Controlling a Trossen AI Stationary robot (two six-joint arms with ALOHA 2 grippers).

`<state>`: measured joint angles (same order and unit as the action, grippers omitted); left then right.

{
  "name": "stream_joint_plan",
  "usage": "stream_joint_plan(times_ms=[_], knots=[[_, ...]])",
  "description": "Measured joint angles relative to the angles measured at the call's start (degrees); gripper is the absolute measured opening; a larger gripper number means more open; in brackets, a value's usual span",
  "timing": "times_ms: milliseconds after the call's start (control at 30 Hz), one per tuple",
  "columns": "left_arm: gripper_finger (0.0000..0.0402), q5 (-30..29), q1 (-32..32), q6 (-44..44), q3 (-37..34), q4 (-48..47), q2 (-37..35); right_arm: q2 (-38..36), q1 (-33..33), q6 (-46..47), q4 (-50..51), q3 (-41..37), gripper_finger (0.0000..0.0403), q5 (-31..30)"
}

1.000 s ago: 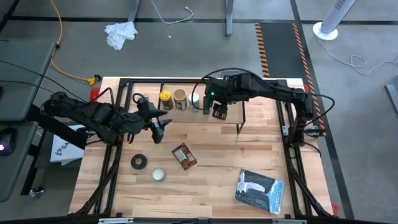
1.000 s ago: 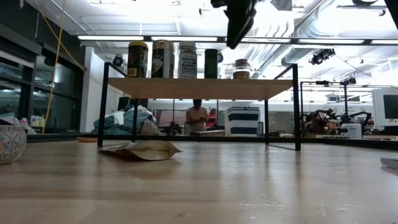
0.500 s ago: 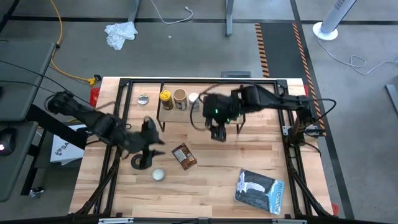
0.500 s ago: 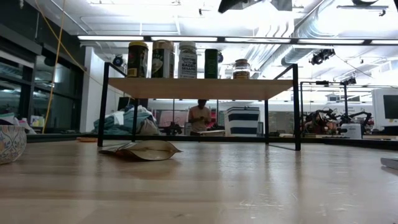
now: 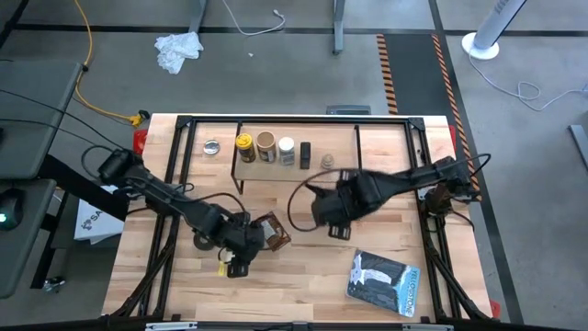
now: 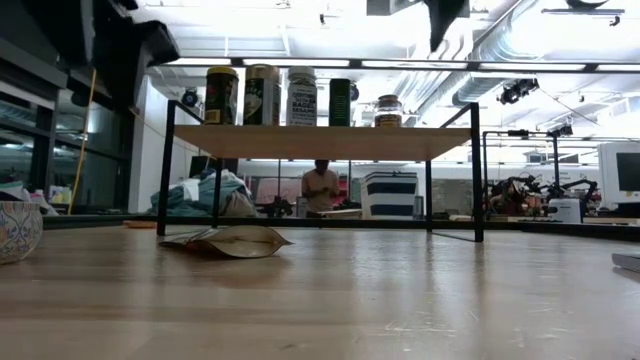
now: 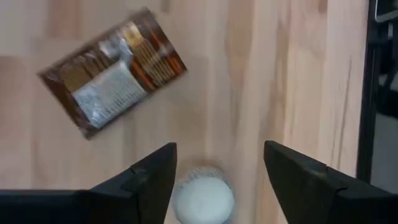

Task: Shelf spices
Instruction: Put the orange seasoning pack on the shelf

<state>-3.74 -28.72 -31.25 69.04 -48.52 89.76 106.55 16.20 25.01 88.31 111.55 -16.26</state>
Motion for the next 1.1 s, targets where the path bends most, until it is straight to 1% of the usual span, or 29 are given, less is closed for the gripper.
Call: stream_joint_plan(times_ms=[67, 133, 200, 267, 367, 500, 633, 733, 833, 967, 1100], knots=[[0.0248, 0.13, 0.25, 1.72, 0.0, 0.01, 1.02, -0.64, 1.18, 1.96, 0.14, -3.52, 0.0257, 0.02], [0.0257, -2.98, 0.22, 4.99, -0.03, 0.54, 1.6, -2.08, 2.36, 3.78, -1.5, -8.17, 0.0257, 0.11], [0.0262, -4.91, 0.58, 8.77, -1.24, 3.48, 1.75, -4.2, 3.59, 6.09, -4.53, -13.88, 0.0257, 0.16], [0.0264, -3.74, 1.88, 12.32, -3.61, 6.07, 1.73, -6.54, 4.88, 8.2, -7.31, -20.07, 0.0257, 0.32], [0.0264, -0.29, 3.79, 19.1, -6.16, 4.82, 1.83, -10.99, 6.96, 12.74, -8.89, -28.06, 0.0257, 1.83], [0.0264, 0.29, 6.37, 27.45, -8.26, 1.99, 1.79, -18.03, 9.99, 23.11, -12.23, -36.04, 0.0257, 3.45], [0.0264, 1.91, 10.19, 36.34, -9.56, 4.05, 2.37, -24.47, 12.3, 35.18, -19.31, -42.26, 0.0257, 3.03], [0.0264, 2.66, 13.25, 41.71, -10.69, 5.59, 3.89, -27.23, 13.47, 41.71, -24.01, -45.6, 0.0257, 2.91], [0.0264, 2.88, 15.67, 45.07, -11.15, 6.3, 5.86, -28.56, 15.15, 45.91, -27.14, -47.1, 0.0257, 2.62], [0.0264, 4.61, 17.74, 49.71, -11.15, 7.14, 8.58, -28.53, 16.71, 47.26, -28.61, -47.22, 0.0257, 2.2], [0.0264, 4.85, 18.68, 51.35, -11.09, 9.65, 11.69, -28.54, 17.17, 50.29, -28.63, -47.22, 0.0257, 1.37]])
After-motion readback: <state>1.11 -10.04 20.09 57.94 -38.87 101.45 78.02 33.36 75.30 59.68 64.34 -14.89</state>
